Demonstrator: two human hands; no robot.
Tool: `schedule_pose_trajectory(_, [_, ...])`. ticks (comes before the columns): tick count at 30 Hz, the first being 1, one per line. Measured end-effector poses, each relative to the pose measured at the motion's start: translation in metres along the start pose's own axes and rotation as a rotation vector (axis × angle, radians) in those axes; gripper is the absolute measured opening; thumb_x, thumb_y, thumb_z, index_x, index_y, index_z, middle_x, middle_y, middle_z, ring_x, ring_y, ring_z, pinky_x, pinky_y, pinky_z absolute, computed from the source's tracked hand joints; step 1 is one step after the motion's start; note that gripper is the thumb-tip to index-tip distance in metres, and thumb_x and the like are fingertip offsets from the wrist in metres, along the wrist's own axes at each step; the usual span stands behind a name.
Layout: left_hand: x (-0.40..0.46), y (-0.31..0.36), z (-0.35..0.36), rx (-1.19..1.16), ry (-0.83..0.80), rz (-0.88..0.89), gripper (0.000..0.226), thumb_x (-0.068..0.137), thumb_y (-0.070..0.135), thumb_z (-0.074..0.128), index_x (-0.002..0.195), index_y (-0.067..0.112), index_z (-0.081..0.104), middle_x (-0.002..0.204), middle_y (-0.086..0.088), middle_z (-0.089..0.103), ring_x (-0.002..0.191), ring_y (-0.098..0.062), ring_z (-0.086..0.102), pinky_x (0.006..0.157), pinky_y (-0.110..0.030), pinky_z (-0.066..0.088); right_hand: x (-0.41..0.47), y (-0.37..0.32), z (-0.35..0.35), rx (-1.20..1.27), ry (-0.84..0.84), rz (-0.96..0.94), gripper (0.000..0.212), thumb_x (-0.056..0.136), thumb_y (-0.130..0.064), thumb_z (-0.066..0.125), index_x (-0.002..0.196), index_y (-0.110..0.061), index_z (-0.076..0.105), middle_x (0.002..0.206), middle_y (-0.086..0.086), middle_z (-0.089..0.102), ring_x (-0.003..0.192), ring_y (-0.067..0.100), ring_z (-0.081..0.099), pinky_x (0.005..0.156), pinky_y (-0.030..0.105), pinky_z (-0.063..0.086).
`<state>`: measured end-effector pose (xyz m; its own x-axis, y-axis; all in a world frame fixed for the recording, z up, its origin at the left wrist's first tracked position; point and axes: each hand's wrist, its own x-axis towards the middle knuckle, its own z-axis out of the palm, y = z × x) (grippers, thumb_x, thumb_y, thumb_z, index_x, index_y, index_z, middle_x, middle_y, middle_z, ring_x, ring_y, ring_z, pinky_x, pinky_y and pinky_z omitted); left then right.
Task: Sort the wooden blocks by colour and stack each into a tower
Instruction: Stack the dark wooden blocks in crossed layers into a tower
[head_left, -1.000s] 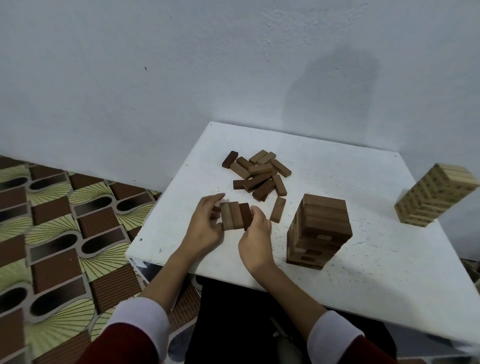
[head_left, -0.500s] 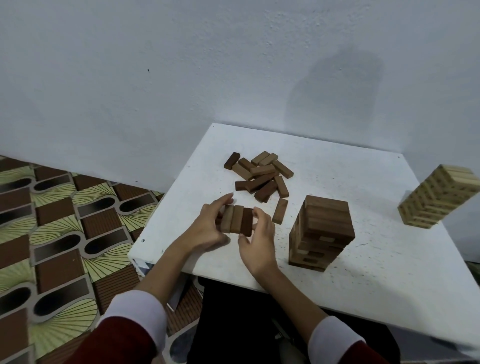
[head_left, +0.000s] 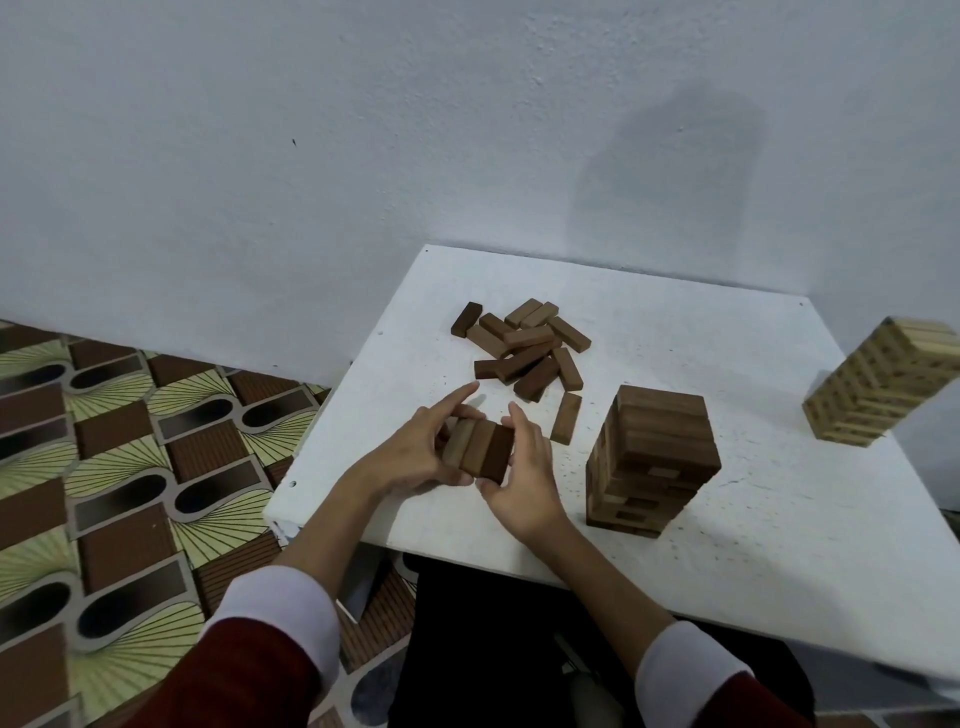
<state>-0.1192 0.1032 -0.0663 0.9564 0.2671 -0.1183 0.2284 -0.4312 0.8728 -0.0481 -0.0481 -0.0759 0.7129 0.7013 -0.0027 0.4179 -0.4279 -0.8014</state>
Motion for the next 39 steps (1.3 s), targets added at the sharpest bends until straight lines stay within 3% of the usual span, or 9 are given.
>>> schedule_pose_trajectory(3, [0.0, -0.001, 0.001, -0.023, -0.005, 0.003, 0.102, 0.059, 0.013, 0.08, 0.142, 0.04, 0.028, 0.119, 0.014, 0.048, 0.105, -0.016, 0.048, 0.071, -0.018, 0.047, 0.0, 0.002, -0.002, -0.01, -0.024, -0.022, 0.09, 0.078, -0.007, 0.066, 0.148, -0.019, 0.011, 0.142, 0.001, 0.03, 0.131, 0.018, 0.023, 0.107, 0.044, 0.033])
schedule_pose_trajectory(9, [0.0, -0.001, 0.001, -0.005, -0.014, -0.005, 0.105, 0.057, 0.019, 0.081, 0.144, 0.038, 0.024, 0.117, 0.017, 0.047, 0.111, -0.017, 0.044, 0.087, -0.031, 0.049, 0.0, 0.0, -0.005, -0.047, -0.052, -0.042, 0.09, 0.081, -0.009, 0.066, 0.149, -0.018, 0.007, 0.142, -0.002, 0.031, 0.129, 0.018, 0.024, 0.11, 0.036, 0.026])
schedule_pose_trajectory(15, [-0.001, 0.004, 0.0, -0.011, -0.056, -0.004, 0.106, 0.059, 0.012, 0.079, 0.146, 0.032, 0.022, 0.117, 0.008, 0.046, 0.104, -0.013, 0.046, 0.067, -0.013, 0.047, 0.001, -0.002, -0.008, -0.057, -0.089, -0.035, 0.095, 0.08, -0.013, 0.069, 0.149, -0.02, 0.005, 0.14, -0.002, 0.031, 0.127, 0.018, 0.026, 0.109, 0.038, 0.028])
schedule_pose_trajectory(23, [-0.001, 0.007, -0.001, 0.0, -0.063, -0.03, 0.102, 0.066, -0.004, 0.078, 0.145, 0.03, 0.024, 0.116, 0.007, 0.047, 0.104, -0.01, 0.047, 0.073, -0.012, 0.048, 0.004, -0.009, -0.011, -0.136, -0.169, -0.024, 0.094, 0.083, -0.021, 0.068, 0.15, -0.02, 0.001, 0.149, -0.001, 0.022, 0.135, 0.021, 0.021, 0.112, 0.044, 0.023])
schedule_pose_trajectory(28, [-0.008, 0.017, -0.005, 0.039, -0.032, -0.04, 0.098, 0.065, -0.004, 0.079, 0.143, 0.03, 0.028, 0.113, 0.015, 0.049, 0.101, -0.009, 0.05, 0.072, -0.006, 0.046, 0.005, -0.021, -0.019, -0.102, -0.211, -0.003, 0.099, 0.077, -0.025, 0.073, 0.149, -0.014, 0.007, 0.14, 0.003, 0.033, 0.129, 0.023, 0.029, 0.107, 0.043, 0.032])
schedule_pose_trajectory(31, [-0.018, 0.03, -0.018, 0.043, 0.018, -0.023, 0.098, 0.061, 0.001, 0.082, 0.14, 0.033, 0.033, 0.111, 0.021, 0.054, 0.088, -0.008, 0.052, 0.071, -0.008, 0.044, 0.005, -0.042, -0.023, -0.075, -0.196, -0.025, 0.102, 0.072, -0.025, 0.078, 0.148, -0.009, 0.012, 0.136, 0.008, 0.035, 0.126, 0.025, 0.032, 0.104, 0.043, 0.036])
schedule_pose_trajectory(35, [-0.035, 0.059, -0.04, 0.051, 0.106, 0.048, 0.098, 0.058, -0.003, 0.083, 0.135, 0.037, 0.037, 0.103, 0.03, 0.059, 0.085, -0.002, 0.051, 0.083, -0.016, 0.045, 0.002, -0.075, -0.037, -0.095, -0.135, -0.167, 0.094, 0.075, -0.015, 0.073, 0.147, -0.007, 0.014, 0.138, 0.01, 0.033, 0.131, 0.024, 0.027, 0.105, 0.036, 0.032])
schedule_pose_trajectory(39, [-0.052, 0.094, -0.051, 0.025, 0.148, 0.139, 0.099, 0.055, 0.013, 0.083, 0.139, 0.039, 0.037, 0.116, 0.026, 0.058, 0.115, 0.002, 0.048, 0.101, -0.014, 0.034, -0.011, -0.102, -0.07, -0.048, -0.08, -0.29, 0.094, 0.072, -0.015, 0.075, 0.147, -0.012, 0.019, 0.142, 0.007, 0.034, 0.134, 0.021, 0.028, 0.107, 0.036, 0.033])
